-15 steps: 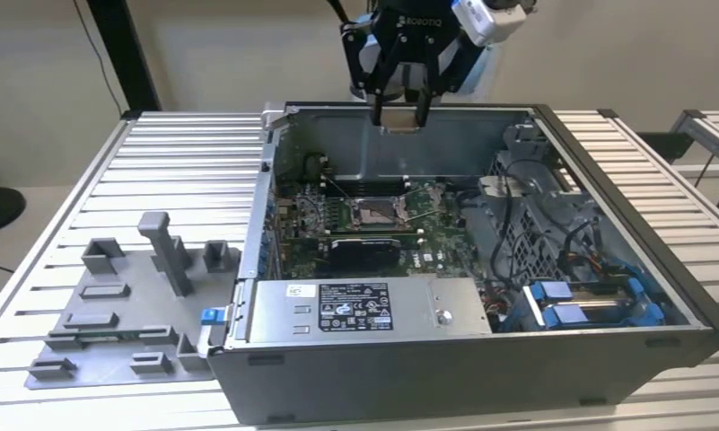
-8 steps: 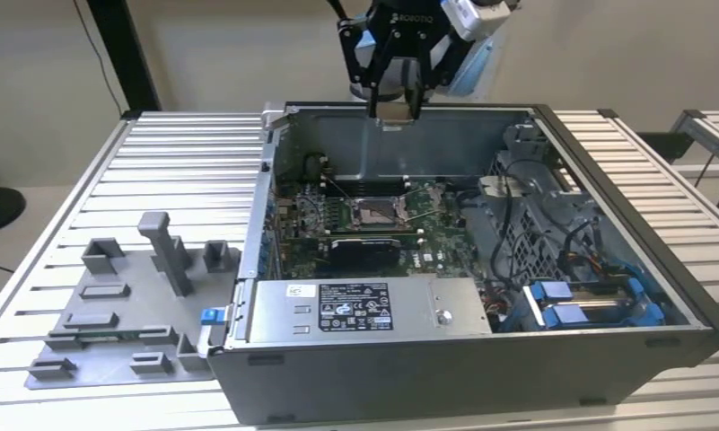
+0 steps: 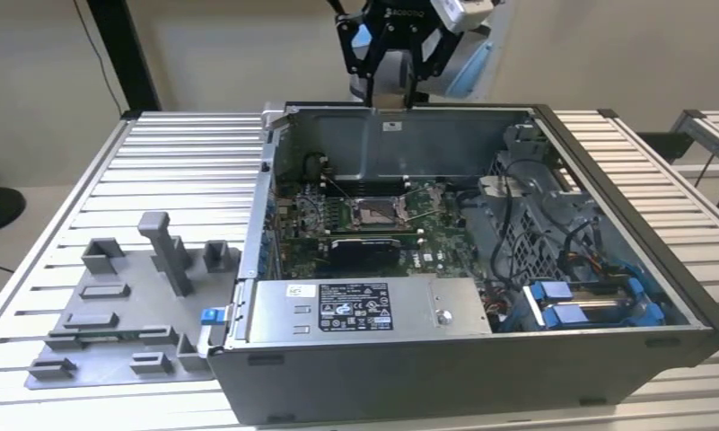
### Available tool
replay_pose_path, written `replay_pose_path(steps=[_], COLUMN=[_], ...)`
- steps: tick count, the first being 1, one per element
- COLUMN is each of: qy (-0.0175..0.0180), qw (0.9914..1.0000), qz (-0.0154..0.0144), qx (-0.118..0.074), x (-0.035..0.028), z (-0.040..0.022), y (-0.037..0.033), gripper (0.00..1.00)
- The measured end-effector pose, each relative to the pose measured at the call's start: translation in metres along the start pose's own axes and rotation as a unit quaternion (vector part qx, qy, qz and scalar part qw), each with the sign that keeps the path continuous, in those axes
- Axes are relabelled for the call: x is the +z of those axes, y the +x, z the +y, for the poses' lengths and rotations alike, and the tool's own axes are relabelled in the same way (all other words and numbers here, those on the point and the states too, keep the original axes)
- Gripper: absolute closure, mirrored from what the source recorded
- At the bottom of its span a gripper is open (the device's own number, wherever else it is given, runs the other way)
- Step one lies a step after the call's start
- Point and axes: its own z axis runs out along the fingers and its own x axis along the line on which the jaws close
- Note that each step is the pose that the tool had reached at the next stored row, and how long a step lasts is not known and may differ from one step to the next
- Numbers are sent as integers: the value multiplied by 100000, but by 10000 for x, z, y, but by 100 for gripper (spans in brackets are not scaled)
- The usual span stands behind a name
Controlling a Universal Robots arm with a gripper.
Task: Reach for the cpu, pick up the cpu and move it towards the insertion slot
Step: 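Pick up the cpu and move it towards the insertion slot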
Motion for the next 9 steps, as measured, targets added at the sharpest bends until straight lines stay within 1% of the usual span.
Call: replay_pose_path(steps=[1,4,7,9], qy=[-5,-78,-274,-602], qw=[100000,100000,99999,99997], qz=[1,-52,-402,-520], qx=[4,-2,-25,65], x=[6,19,29,37], z=[30,93,144,152], y=[-2,-17,-35,-39], gripper=[100,100,100,100])
